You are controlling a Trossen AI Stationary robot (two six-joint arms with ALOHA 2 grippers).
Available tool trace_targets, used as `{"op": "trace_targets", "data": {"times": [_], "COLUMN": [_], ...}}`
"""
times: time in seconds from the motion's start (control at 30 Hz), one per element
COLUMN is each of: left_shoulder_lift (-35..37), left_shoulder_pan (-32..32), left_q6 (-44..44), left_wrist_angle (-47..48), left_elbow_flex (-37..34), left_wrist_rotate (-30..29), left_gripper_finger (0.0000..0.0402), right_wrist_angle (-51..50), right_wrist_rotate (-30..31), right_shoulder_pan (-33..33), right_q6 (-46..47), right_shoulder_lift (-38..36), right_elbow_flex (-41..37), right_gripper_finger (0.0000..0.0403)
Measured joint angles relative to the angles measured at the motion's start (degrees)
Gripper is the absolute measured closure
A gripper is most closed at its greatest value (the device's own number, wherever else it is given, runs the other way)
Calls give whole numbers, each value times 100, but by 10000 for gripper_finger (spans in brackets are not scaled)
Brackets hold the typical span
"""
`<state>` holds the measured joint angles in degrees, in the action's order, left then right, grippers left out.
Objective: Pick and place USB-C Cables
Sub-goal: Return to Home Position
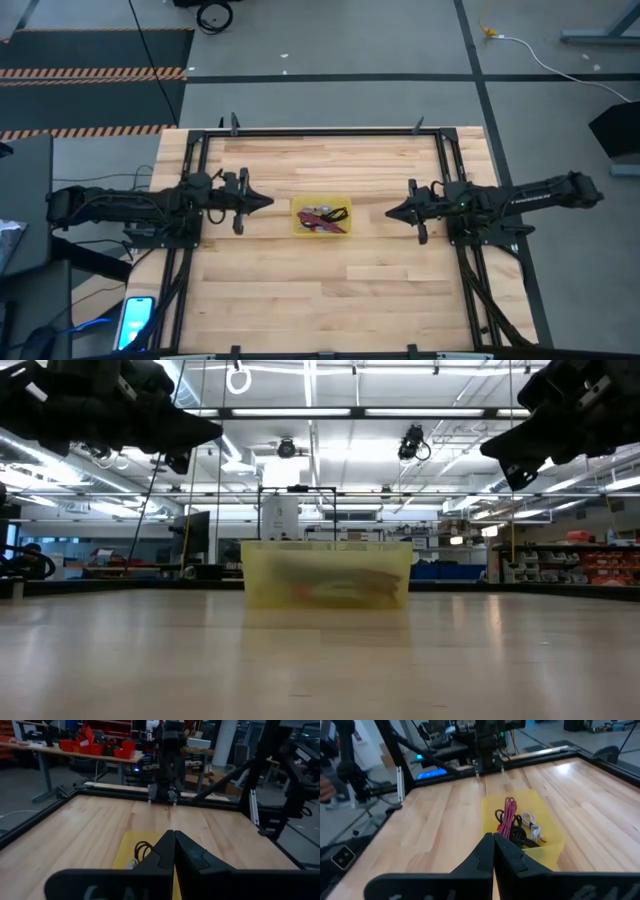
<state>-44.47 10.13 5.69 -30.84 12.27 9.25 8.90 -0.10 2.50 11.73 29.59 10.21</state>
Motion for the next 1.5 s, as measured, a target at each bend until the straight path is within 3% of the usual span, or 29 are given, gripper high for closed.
{"op": "trace_targets", "data": {"times": [0.27,0.53,0.8,1.17,1.5], "left_shoulder_lift": [31,618,1112,2209,3288], "left_shoulder_pan": [0,6,22,26,24], "left_q6": [8,417,286,422,654], "left_wrist_angle": [-3,-1033,-720,702,1887], "left_elbow_flex": [-83,-1192,-1180,-1182,-1185], "left_wrist_rotate": [141,29,40,154,-123], "left_gripper_finger": [393,393,393,393,393], "right_wrist_angle": [49,341,565,14,-697], "right_wrist_rotate": [-24,-151,-367,-442,-98], "right_shoulder_pan": [17,17,17,17,17], "right_q6": [15,0,-133,-56,70], "right_shoulder_lift": [-632,-1118,-1356,-1897,-2559], "right_elbow_flex": [-344,-824,-982,-982,-982], "right_gripper_finger": [395,395,395,396,396]}}
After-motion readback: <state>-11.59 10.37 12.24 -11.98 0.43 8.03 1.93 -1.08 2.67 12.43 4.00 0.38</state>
